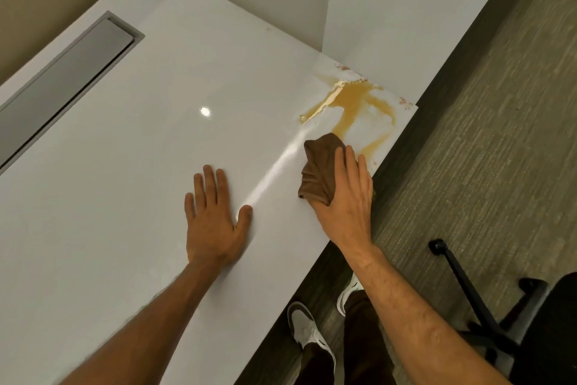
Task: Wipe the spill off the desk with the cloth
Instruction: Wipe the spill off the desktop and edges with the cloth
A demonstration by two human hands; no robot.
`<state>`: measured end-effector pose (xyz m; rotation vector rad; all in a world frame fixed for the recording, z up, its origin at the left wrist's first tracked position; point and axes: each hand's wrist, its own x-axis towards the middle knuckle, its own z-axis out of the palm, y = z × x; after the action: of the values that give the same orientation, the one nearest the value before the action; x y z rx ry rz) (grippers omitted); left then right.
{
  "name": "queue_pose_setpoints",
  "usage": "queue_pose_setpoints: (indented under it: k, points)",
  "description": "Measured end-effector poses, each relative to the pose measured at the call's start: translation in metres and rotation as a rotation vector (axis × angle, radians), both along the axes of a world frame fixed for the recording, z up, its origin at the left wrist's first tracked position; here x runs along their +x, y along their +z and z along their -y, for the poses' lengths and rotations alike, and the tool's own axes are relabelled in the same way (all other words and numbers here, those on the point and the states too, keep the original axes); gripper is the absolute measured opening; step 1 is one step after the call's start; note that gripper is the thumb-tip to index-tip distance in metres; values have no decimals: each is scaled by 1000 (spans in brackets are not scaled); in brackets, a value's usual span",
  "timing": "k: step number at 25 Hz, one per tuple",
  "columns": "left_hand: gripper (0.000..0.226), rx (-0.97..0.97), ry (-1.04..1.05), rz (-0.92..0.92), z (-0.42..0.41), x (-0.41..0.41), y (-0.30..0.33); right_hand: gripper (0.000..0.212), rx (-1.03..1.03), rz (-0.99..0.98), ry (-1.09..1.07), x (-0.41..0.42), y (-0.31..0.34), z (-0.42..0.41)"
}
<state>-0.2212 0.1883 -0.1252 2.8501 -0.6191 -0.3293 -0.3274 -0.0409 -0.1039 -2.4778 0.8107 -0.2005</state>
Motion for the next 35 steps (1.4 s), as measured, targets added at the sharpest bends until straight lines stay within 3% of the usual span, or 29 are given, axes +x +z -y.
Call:
queue_pose_setpoints:
  k: [4,10,16,19,23,26,28,30,33,35]
  points:
    - [85,2,4,-1,0,-1,0,94,-35,13,-21,23,-1,3]
    - [86,5,3,-12,-1,0,-1,69,140,183,91,60,3,14]
    - [87,7,5,-14,1,-1,3,53,393,183,369,45,7,20]
    - [87,11,3,-20,1,-1,5,53,461,87,428,14,15,24]
    - [87,6,8,-24,0,-2,6,45,637,-18,355,-15,38,27]
    - [87,1,9,-16,-1,-1,4,53,822,143,102,-14,56,44]
    - [86,1,11,-20,-1,0,2,53,664,300,-79,-4,59,57]
    - [86,-1,10,-18,-1,-1,2,46,420,323,-180,7,55,60]
    - [86,-5,13,-25,-1,-1,3,60,134,67,-180,13,32,50]
    - [86,-4,13,-26,2,-1,4,65,77,44,-145,15,22,44]
